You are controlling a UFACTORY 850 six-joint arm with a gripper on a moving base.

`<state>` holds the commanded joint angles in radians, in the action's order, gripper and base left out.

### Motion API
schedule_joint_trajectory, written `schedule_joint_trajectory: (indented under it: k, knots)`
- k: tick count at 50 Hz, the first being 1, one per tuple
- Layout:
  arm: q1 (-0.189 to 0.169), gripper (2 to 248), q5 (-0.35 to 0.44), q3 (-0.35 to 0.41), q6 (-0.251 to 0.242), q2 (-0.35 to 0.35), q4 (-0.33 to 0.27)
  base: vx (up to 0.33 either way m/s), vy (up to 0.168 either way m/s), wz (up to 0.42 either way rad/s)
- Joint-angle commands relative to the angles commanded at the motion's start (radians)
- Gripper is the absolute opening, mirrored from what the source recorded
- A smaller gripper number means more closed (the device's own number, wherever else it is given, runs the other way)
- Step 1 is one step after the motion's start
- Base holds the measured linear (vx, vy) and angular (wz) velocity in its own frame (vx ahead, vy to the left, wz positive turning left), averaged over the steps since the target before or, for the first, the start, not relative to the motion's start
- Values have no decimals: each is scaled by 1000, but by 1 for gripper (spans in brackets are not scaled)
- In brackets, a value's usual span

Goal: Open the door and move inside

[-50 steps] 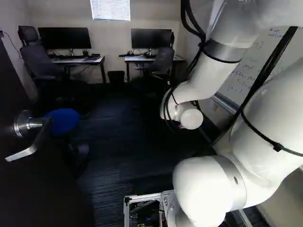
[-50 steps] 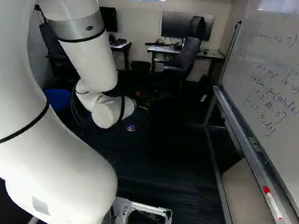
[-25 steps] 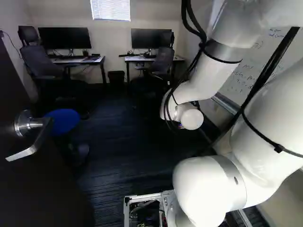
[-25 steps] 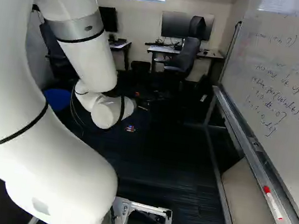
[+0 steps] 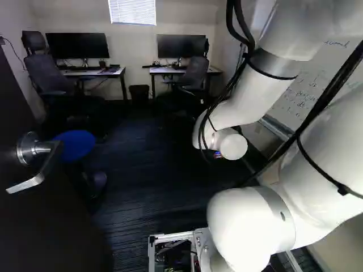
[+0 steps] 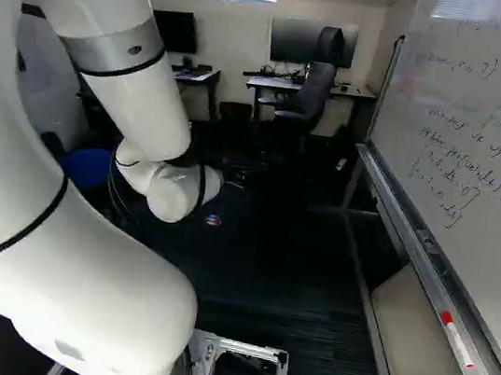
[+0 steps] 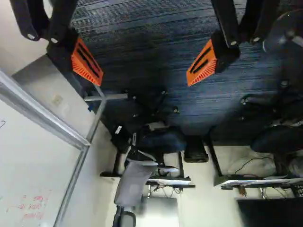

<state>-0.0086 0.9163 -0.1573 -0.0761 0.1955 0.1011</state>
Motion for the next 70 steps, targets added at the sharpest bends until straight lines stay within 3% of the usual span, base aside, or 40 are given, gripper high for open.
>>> schedule_joint_trajectory:
  k: [28,70]
  knots:
    - [8,247,-39,62,67,74,-90,0,0,0]
    - [9,247,-44,70,76,84,-101,0,0,0]
